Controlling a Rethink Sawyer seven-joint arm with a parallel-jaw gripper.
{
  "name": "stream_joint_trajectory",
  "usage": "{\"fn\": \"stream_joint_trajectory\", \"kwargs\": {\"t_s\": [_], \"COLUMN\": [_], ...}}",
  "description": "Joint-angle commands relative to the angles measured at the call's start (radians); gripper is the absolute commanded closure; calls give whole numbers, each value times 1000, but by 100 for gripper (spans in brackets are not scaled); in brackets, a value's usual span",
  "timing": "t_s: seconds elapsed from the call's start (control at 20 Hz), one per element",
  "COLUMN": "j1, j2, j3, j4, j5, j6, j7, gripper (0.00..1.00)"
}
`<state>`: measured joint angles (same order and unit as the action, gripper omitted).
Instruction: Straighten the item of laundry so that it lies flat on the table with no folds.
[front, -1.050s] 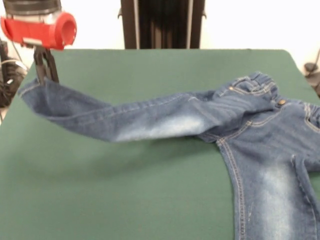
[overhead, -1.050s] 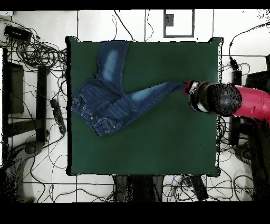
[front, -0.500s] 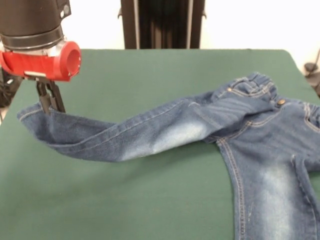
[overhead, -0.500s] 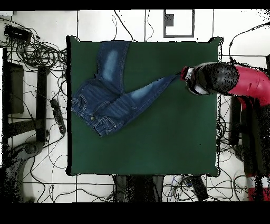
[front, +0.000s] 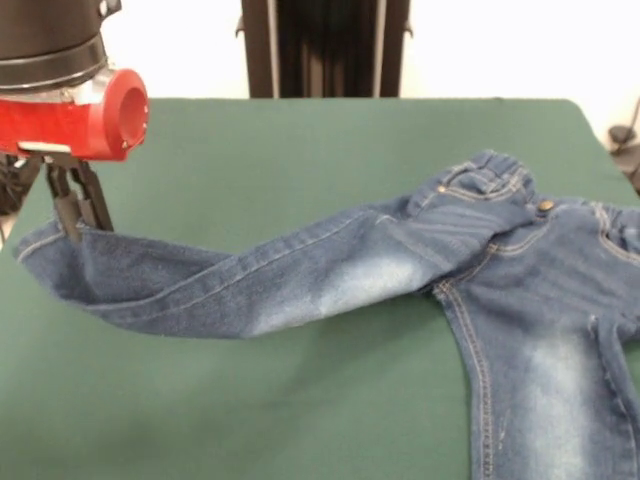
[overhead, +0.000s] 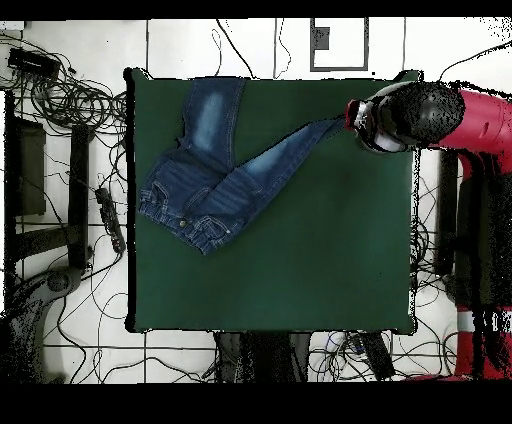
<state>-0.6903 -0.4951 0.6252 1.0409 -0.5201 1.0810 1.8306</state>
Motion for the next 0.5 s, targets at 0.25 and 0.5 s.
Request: {"fn": "stream_joint_trajectory", "kwargs": {"t_s": [0.25,0.5], "j1": [69,72], "j2": [32,24], "j3": [124,104], "j4": [-190,-175], "j5": [-27,-8], "j6": [64,28], "j7": [-461,-445], "gripper": [100,0]}}
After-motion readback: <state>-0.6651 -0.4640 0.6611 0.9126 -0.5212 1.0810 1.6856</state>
